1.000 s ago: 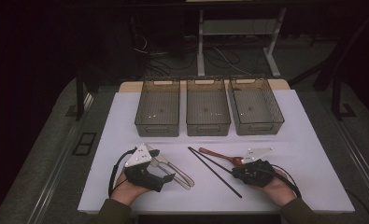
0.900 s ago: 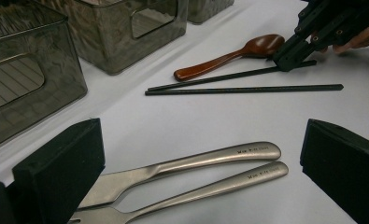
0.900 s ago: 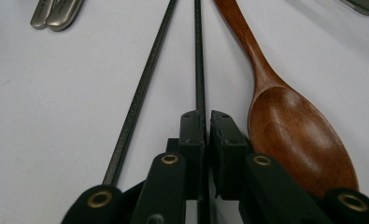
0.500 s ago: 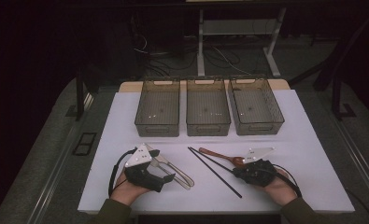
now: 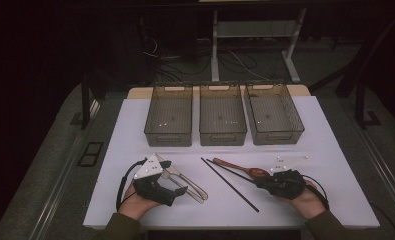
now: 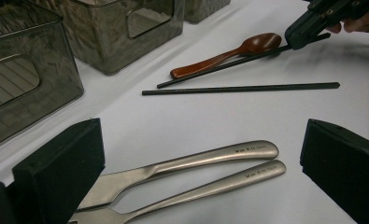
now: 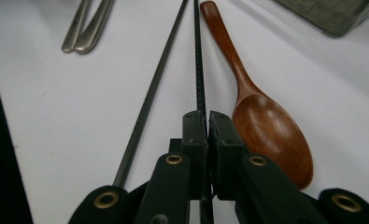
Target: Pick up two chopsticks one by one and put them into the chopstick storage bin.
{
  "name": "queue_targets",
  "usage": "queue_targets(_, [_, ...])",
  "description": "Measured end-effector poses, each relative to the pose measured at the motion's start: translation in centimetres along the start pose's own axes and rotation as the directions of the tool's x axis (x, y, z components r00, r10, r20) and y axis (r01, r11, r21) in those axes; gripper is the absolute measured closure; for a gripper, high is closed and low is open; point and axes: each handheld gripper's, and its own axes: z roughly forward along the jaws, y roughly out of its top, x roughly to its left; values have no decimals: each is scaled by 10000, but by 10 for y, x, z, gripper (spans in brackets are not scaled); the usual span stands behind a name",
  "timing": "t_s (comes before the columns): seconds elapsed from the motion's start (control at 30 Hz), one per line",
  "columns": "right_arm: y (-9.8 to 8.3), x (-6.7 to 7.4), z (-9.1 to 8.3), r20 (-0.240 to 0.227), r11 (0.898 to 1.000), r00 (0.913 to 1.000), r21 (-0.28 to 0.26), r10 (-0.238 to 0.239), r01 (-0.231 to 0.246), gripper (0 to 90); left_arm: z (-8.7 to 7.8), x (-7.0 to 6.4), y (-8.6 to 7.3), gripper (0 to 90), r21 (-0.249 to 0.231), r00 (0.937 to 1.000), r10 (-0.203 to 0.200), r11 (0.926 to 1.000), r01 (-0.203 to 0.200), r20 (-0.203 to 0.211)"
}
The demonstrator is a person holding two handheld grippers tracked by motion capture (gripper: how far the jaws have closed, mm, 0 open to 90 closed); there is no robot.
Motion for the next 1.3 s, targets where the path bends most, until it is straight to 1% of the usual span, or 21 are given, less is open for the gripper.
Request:
queue_targets(0.13, [0,1,-8,-156,9995,9999,-308,-15,10,847,0,0,0,0,-59,10000,-15,10000,15,34])
queue_targets(0.33, [1,-1,-17,-222,9970,9996,-753,146,-162,846,-1,2,0,0,-54,10000,-14,10000,14,25])
queue_targets(0.53, [3,-3,-25,-235,9941,9995,-1054,223,-246,846,-5,4,-2,0,-8,10000,-52,10000,52,43])
queue_targets(0.7, [6,-5,-28,-257,9926,9994,-1189,213,-243,846,-8,3,-3,0,-144,10000,-25,9999,25,36])
queue_targets(0.97, [12,-8,-31,-176,9896,9994,-1400,303,-325,846,-6,4,-5,0,-204,9998,-160,9997,162,77])
queue_targets(1.03, [16,-8,-31,-160,9892,9996,-1443,218,-239,846,-6,4,-5,0,-193,9999,-143,9997,144,85])
queue_targets(1.3, [27,-11,-32,-68,9842,9998,-1764,163,-172,846,-5,4,-4,0,-175,9999,-28,9998,30,126])
